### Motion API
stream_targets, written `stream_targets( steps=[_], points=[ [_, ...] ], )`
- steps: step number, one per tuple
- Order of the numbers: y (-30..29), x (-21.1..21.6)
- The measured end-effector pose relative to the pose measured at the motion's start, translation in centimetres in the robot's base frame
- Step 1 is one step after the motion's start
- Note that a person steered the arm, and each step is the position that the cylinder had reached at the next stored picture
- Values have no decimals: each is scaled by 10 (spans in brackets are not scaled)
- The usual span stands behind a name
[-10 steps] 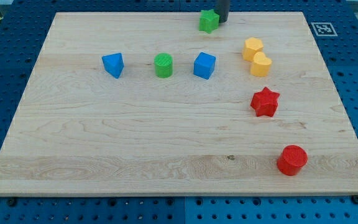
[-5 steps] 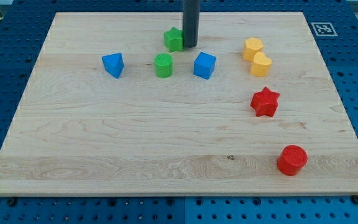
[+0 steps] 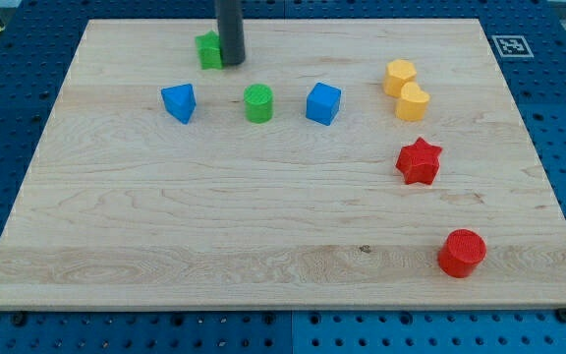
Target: Move green star towards blue triangle
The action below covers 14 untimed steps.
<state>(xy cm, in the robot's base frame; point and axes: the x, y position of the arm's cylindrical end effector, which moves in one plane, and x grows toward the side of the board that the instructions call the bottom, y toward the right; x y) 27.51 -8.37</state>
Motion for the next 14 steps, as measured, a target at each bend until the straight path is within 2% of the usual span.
stream_targets(
  steps=[3,6,8,10,14],
  points=[
    [-59,-58],
    [-119,-59],
    [-120,-49],
    [-116,-14],
    [-85,-12]
  ],
)
